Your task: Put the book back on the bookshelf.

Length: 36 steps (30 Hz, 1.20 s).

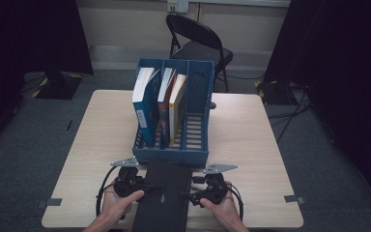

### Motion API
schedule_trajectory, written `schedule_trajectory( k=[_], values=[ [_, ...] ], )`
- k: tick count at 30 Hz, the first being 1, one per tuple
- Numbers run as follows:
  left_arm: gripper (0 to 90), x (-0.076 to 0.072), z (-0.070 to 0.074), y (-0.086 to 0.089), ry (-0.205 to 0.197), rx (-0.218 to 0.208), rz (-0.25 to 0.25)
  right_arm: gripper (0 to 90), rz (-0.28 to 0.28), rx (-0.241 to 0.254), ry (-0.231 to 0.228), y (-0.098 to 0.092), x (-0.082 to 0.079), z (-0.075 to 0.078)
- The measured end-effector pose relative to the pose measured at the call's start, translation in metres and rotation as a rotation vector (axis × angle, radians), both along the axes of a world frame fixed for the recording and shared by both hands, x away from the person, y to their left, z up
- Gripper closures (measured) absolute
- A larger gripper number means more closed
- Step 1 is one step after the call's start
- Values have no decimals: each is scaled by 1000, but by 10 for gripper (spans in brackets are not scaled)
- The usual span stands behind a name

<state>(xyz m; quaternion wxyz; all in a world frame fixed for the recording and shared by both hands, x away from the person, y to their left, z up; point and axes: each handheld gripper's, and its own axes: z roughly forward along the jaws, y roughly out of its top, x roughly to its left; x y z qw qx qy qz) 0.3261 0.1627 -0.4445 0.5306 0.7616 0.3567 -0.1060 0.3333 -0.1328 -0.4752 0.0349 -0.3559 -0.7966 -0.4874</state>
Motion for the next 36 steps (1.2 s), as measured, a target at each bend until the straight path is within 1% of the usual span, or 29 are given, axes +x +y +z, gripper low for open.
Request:
schedule_trajectory(
  k=[1,3,4,5,6,7,8,9,10,12,13,14,15,19,20,21,22,23,25,26,28,29,30,31,32,33,34,35,36],
  values=[
    [693,0,0,2,6,-17,-5,68,11,11,13,0,1,-1],
    [698,1,1,3,-1,-21,-11,61,17,20,31,1,3,-2],
    [699,1,1,3,-1,-21,-11,61,17,20,31,1,3,-2],
    [703,2,2,4,-6,-23,-11,58,23,25,44,2,4,-3],
    [705,2,2,4,-6,-23,-11,58,23,25,44,2,4,-3],
    [705,0,4,4,-17,-18,-18,58,34,41,63,2,6,-4],
    [707,0,4,4,-17,-18,-18,58,34,41,63,2,6,-4],
    [707,-1,5,4,-19,-22,-17,58,43,51,73,2,7,-5],
    [713,-1,6,4,-23,-19,-19,59,63,74,93,2,8,-7],
    [717,-3,6,5,-29,-26,-26,60,79,95,115,2,9,-8],
    [719,-4,7,5,-31,-26,-28,89,88,100,115,3,9,-9],
    [719,-4,7,5,-31,-26,-28,89,88,100,115,3,9,-9],
    [719,-4,7,5,-34,-31,-32,93,100,109,119,3,9,-8],
    [726,-6,8,6,-54,-39,-41,108,85,103,115,5,7,-3],
    [731,-8,10,7,-64,-48,-42,118,87,103,109,5,6,-1],
    [739,-10,13,8,-79,-51,-51,146,77,113,92,4,4,5],
    [741,-10,13,8,-79,-51,-51,146,77,113,92,4,4,5],
    [741,-11,15,9,-91,-63,-55,163,75,121,87,4,3,7],
    [749,-11,16,11,-92,-81,-64,215,75,138,52,2,2,17],
    [751,-11,16,11,-92,-81,-64,215,75,138,52,2,2,17],
    [752,-12,18,12,-100,-89,-68,236,73,135,28,1,1,24],
    [754,-13,20,12,-117,-92,-77,246,74,136,21,1,1,27],
    [754,-13,20,12,-117,-92,-77,246,74,136,21,1,1,27],
    [755,-13,23,12,-126,-110,-76,272,69,148,-2,-2,0,33],
    [756,-13,23,12,-126,-110,-76,280,67,150,-17,-3,-1,38],
    [756,-13,26,11,-134,-125,-77,290,63,154,-35,-4,-1,42],
    [756,-13,26,11,-134,-125,-77,295,63,156,-51,-6,-2,46],
    [755,-12,29,10,-147,-137,-77,301,62,156,-64,-7,-2,49],
    [751,-12,29,10,-147,-137,-77,306,55,160,-79,-9,-3,53]
  ],
)
